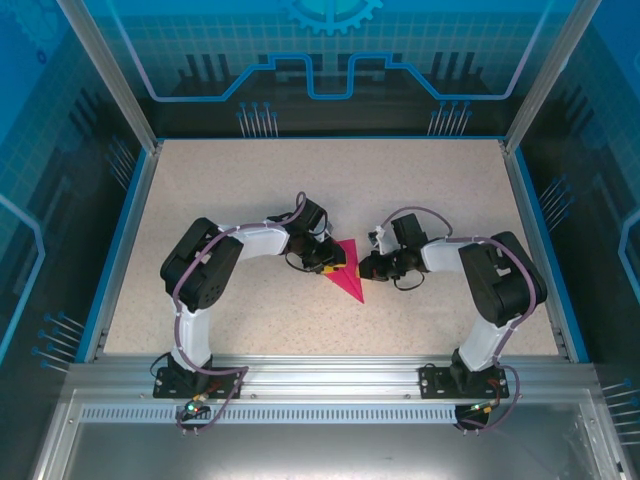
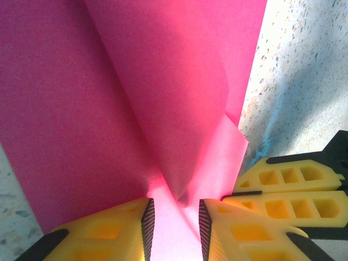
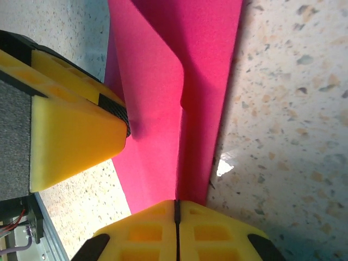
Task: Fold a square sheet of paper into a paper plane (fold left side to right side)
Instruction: Fourth fold the wing at the center of the table.
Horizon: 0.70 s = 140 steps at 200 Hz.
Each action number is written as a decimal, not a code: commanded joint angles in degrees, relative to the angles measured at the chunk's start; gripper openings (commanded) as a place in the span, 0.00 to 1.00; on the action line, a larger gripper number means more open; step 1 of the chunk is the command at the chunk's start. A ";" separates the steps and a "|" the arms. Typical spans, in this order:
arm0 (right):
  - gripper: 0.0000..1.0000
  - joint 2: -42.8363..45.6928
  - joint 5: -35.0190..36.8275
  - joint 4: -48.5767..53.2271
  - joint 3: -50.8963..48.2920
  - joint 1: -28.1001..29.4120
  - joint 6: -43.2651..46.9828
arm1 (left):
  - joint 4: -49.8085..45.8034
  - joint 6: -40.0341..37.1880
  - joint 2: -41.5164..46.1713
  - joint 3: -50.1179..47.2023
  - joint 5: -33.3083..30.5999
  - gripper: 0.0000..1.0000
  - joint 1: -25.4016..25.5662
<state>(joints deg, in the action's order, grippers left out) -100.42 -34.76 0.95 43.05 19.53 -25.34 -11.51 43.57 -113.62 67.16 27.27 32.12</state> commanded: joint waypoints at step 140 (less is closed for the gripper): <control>0.07 -6.58 3.61 8.98 2.10 -1.42 0.97 | -3.17 -1.24 2.70 3.25 1.89 0.36 0.47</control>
<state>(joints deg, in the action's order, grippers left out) -102.83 -35.64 4.89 45.41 18.63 -25.50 -12.19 43.48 -113.62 67.55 27.29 32.12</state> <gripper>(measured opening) 0.071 0.351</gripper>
